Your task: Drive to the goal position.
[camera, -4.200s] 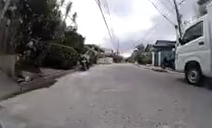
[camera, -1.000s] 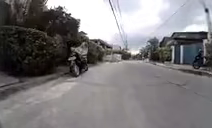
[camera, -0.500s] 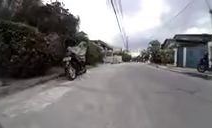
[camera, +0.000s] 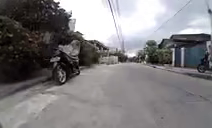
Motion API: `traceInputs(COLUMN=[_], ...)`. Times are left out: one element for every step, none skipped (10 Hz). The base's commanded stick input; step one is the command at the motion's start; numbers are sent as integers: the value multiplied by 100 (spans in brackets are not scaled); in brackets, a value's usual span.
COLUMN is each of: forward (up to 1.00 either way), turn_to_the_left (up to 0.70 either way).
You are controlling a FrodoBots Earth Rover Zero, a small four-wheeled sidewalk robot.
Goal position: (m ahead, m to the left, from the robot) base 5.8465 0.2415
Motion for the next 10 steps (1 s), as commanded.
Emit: traceInputs(forward=[100,100,100,100,100,100,100,100,100,100], turn_to_the_left=[0,0,0,0,26,39,34,21,9,0])
